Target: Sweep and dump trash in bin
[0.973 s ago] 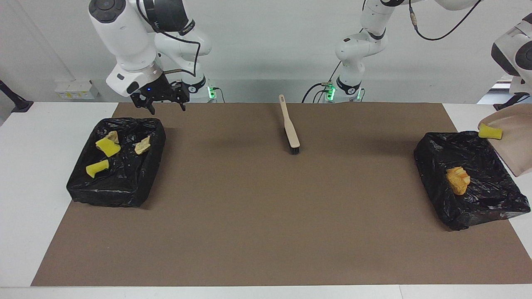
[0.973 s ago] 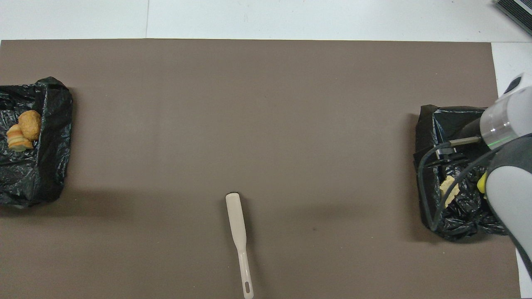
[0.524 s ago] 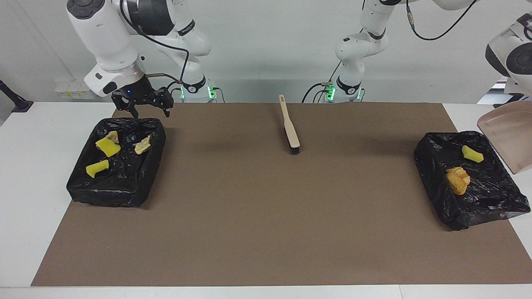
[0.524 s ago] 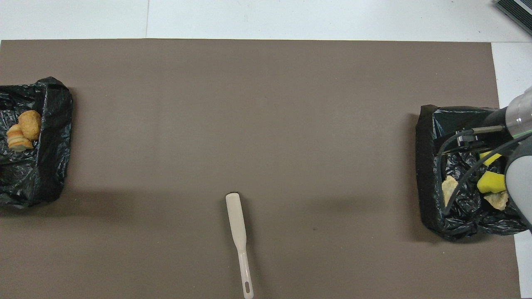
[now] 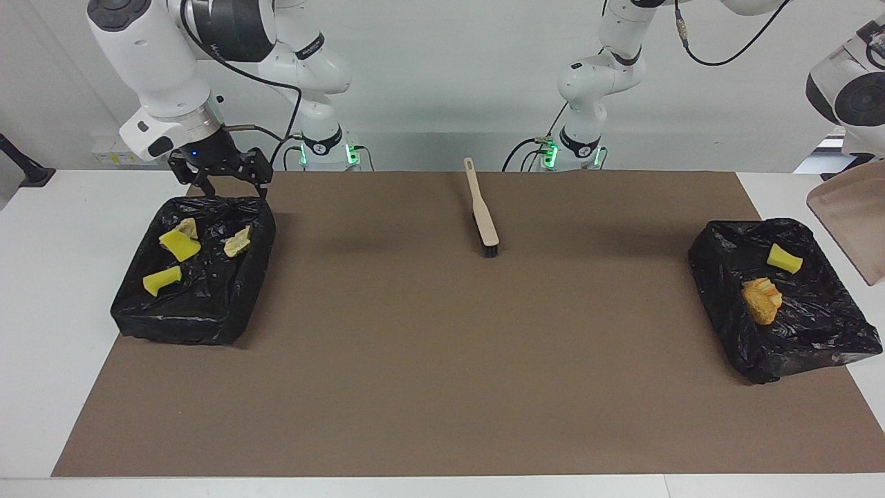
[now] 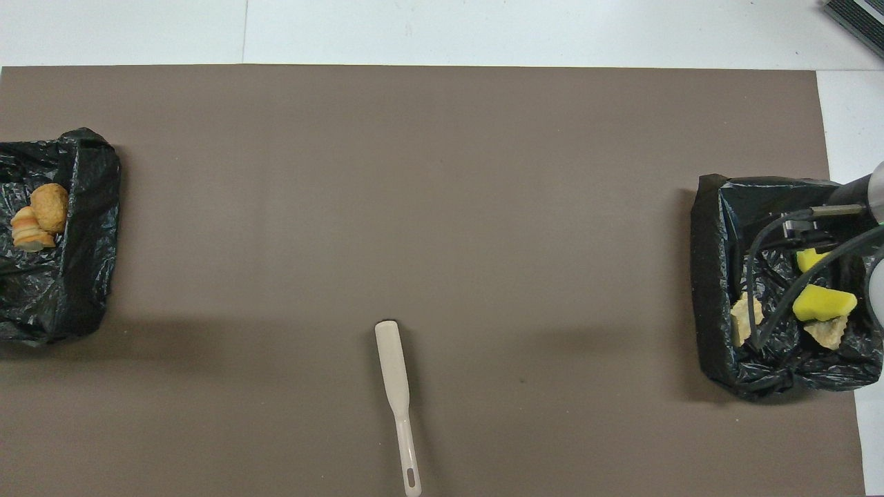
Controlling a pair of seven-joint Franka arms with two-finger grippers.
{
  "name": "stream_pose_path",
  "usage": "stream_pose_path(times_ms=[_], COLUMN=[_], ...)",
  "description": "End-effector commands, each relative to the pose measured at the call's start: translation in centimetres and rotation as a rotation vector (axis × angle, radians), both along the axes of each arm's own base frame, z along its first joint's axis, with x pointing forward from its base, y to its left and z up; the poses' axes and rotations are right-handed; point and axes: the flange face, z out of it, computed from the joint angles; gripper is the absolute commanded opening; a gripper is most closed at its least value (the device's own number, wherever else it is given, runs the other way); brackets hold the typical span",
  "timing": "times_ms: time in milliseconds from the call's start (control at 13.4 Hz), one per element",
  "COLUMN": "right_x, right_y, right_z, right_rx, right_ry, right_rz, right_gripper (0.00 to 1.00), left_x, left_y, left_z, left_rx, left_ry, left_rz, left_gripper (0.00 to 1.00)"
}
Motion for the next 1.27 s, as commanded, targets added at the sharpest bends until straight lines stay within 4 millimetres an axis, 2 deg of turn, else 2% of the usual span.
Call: stream_pose_path(times_ms=[0, 449, 674, 824, 899, 973, 1198], right_x=[0.1, 0.1, 0.2, 0.2, 0.2, 0.2, 0.2], right_y=[-1.2, -0.8, -0.4, -0.2, -0.1, -0.3, -0.6], right_z=[0.2, 0.4, 0.8, 0.9, 1.0, 1.0, 1.0], right_rx=[0.000, -0.018, -0.024, -0.015, -0.014, -0.012, -0.009], right_ry=[0.003, -0.012, -0.035, -0.045, -0.046, -0.048, -0.046], right_rz=[-0.001, -0.034, -0.056, -0.060, -0.063, -0.066, -0.065], right_gripper=[1.00, 1.00, 1.00, 1.00, 1.00, 1.00, 1.00], left_x=[-0.4, -0.5, -0.2, 0.2, 0.1, 0.2, 0.7], left_y=[-1.1, -1.2, -1.6, -2.7, -3.5, -5.1, -13.0], left_z=[0.8, 1.6, 0.5, -0.6, -1.4, -2.1, -3.0], left_rx=[0.036, 0.006, -0.138, -0.297, -0.394, -0.475, -0.624], left_ry=[-0.020, -0.037, -0.074, -0.110, -0.121, -0.124, -0.177], left_rz=[-0.026, -0.081, -0.094, -0.073, -0.030, -0.004, 0.124], left_gripper=[0.00, 0.00, 0.00, 0.00, 0.00, 0.00, 0.00])
